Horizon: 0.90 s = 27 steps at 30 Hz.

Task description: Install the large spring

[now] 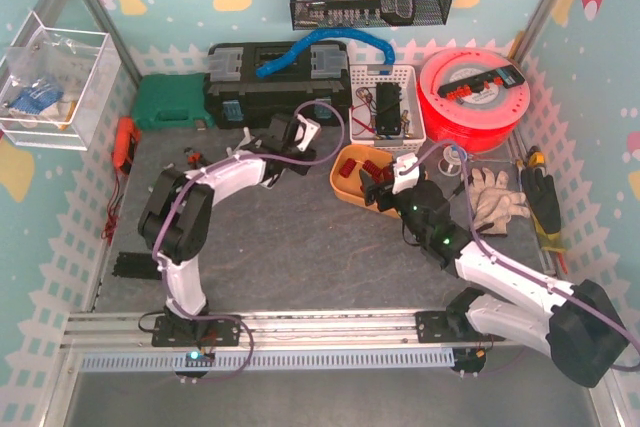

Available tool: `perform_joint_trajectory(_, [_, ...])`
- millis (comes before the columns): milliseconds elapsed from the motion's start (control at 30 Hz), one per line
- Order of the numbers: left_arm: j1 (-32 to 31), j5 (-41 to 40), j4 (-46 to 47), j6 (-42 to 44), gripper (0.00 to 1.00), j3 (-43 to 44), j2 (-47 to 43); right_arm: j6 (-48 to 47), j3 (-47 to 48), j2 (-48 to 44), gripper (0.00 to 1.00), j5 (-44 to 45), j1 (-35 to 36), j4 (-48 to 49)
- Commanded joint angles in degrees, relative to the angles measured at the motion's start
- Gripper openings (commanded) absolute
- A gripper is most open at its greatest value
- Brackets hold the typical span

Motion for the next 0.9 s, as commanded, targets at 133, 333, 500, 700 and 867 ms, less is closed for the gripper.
perform_joint_trajectory(133, [0.76,-2.21,-10.01,0.17,0.4,10.88,8.29,-0.55,-0.68,1.75,0.99,-3.94,0.38,3.06])
perform_joint_trajectory(333, [1.16,-5.89,-11.24,0.65,0.36,13.39,10.73,-0.72,-0.82,1.56,0.99,-3.84,0.32,3.33])
perform_joint_trajectory(500, [1.47,-6.71,-12.56,1.6,0.33,15.92,12.8,-0.8,-0.92,1.84,0.99,-3.76,0.28,3.59])
perform_joint_trajectory(700, [1.55,-7.05,-13.0,1.68,0.33,17.44,14.64,-0.95,-0.88,1.74,0.99,-3.57,0.32,3.5])
perform_joint_trajectory(867, [1.73,-7.46,-13.26,1.84,0.33,18.43,16.6,-0.99,-0.94,1.26,0.99,-3.56,0.32,3.39])
